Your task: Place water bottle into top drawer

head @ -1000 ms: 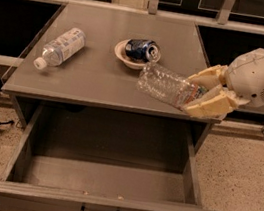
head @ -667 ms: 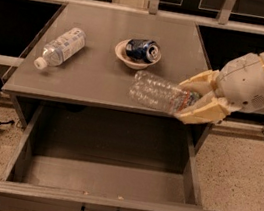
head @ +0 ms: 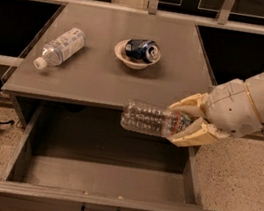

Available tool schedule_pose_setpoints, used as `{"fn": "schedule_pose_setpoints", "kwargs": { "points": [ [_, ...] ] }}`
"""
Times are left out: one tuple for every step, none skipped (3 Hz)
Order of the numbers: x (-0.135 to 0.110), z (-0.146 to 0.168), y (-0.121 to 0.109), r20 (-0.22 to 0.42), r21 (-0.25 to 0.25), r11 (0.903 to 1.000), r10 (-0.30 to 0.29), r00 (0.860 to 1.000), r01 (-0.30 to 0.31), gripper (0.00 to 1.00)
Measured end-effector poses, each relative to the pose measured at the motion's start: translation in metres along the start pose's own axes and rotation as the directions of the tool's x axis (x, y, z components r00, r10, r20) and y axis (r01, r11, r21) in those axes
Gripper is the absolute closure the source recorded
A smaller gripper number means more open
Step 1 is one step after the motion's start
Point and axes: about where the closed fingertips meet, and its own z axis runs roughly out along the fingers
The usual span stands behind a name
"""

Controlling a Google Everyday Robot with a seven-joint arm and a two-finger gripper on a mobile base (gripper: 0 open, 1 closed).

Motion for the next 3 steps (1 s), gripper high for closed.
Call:
{"fn": "schedule_pose_setpoints", "kwargs": {
  "points": [
    [0.025, 0.04, 0.025, -0.026, -0.054, 0.9984, -0.02, 0.999, 0.019, 1.0],
    [0.025, 0.04, 0.025, -0.026, -0.054, 0.9984, -0.02, 0.999, 0.019, 1.0],
    [0.027, 0.056, 0.023, -0.011, -0.049, 0.9981, -0.038, 0.999, 0.037, 1.0]
  ]
}}
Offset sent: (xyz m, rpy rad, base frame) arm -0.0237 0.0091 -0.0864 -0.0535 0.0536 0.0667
